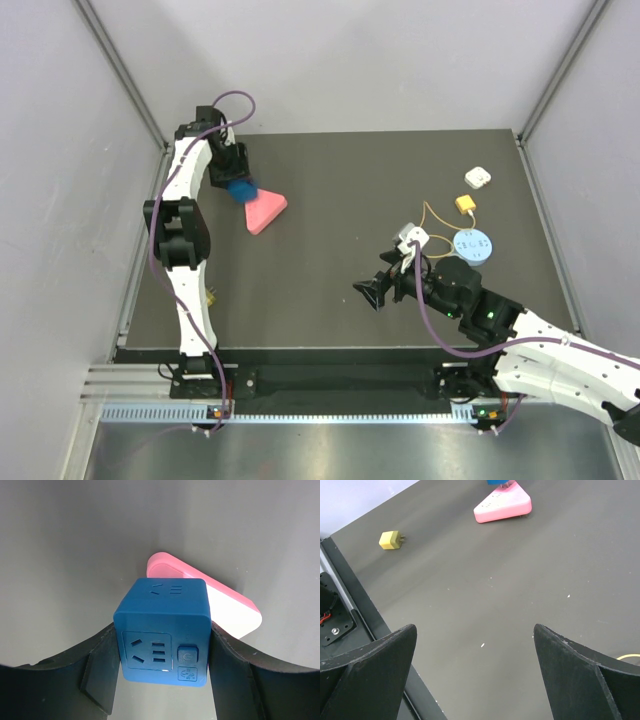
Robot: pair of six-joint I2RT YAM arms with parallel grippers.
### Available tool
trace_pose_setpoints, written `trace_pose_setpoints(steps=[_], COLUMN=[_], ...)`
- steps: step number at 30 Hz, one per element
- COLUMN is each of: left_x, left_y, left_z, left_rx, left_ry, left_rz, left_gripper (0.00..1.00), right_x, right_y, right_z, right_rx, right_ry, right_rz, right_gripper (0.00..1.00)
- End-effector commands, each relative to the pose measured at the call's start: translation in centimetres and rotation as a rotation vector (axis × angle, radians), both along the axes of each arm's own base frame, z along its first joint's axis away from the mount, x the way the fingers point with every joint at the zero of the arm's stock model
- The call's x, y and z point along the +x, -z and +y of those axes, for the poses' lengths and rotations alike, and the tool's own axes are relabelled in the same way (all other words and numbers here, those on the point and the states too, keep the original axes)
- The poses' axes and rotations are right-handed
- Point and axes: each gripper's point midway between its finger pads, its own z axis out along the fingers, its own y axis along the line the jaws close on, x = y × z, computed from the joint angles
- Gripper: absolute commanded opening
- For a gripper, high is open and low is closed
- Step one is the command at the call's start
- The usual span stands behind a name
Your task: Insert the plug
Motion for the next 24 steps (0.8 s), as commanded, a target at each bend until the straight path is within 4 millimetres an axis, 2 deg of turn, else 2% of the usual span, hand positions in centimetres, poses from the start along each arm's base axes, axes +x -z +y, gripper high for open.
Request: trace_pose_setpoints(steps=[1, 11, 22, 23, 24], left_x=[0.7, 0.3, 0.8, 0.6, 0.6], left_y=[-0.5, 0.8, 2.3, 2.4, 2.5], left_z=[-0.4, 0.9, -0.7, -2.2, -2.3], left_rx=[-0.013, 0.061, 0.003, -0.001, -0.005], left_ry=[0.041, 0.016, 0.012, 0.044, 0.052], left_rz=[-0.027, 0.009, 0.004, 0.005, 0.008], left_gripper=[0.0, 0.0, 0.0, 0.0, 0.0], right_x=[0.5, 0.4, 0.6, 0.5, 0.6], right_y=[-0.9, -1.0, -0.8, -0.8, -0.8], right_z=[-0.1, -0.1, 0.0, 0.0, -0.1], right_rx=[0.029, 0.032, 0.03, 0.029, 0.028], right_ry=[0.016, 0.014, 0.016, 0.016, 0.019], right_rz=[-0.031, -0.033, -0.028, -0.029, -0.03], right_gripper=[1.0, 1.0, 1.0, 1.0, 1.0])
